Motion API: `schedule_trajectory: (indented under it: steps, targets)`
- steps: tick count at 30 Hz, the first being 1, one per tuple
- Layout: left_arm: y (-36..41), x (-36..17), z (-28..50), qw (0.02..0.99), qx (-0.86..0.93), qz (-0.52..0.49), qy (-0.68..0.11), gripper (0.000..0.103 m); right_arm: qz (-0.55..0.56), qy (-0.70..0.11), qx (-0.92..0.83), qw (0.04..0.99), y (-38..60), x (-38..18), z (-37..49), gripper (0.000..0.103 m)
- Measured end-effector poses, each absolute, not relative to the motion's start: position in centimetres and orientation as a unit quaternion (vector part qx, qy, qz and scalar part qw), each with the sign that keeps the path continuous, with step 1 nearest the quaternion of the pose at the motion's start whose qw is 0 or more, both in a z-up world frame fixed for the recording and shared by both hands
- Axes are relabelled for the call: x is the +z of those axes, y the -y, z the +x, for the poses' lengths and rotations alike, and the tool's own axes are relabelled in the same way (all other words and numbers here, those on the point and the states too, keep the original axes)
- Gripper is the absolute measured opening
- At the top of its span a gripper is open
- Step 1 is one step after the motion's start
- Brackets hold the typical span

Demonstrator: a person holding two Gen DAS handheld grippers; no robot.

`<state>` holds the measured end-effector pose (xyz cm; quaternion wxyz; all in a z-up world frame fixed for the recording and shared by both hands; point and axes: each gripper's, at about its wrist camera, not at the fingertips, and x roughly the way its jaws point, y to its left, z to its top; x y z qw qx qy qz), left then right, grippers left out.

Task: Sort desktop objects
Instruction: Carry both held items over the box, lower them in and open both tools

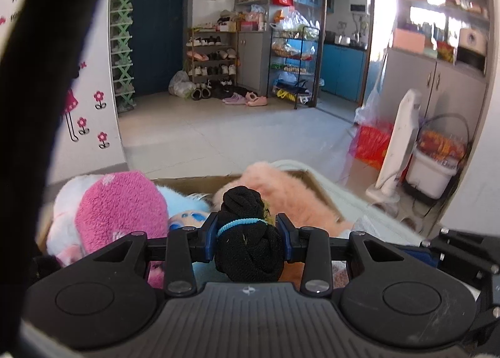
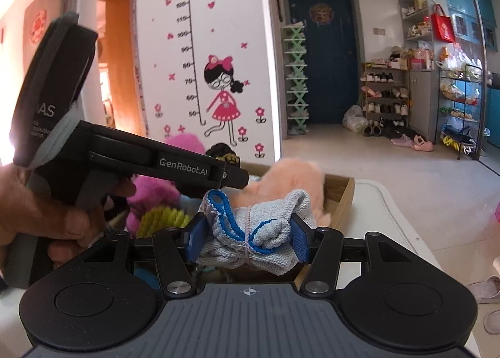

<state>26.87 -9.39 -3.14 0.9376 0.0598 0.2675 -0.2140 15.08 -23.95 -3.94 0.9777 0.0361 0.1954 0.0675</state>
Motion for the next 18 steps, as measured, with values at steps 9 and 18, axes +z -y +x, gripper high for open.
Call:
schedule_trajectory:
  steps: [9, 18]
  targets:
    - [9.5, -3.1, 25.8, 0.931, -0.219, 0.092, -0.278, 0.037, 0.019, -0.207, 0.06, 0.976, 23.3, -5.0, 15.4, 0.072]
    - [8.4, -1.7, 24.8, 0.939, -0.209, 0.072, -0.262, 0.073, 0.03, -0.172, 0.056, 0.983, 24.1, -4.0, 14.0, 0.081]
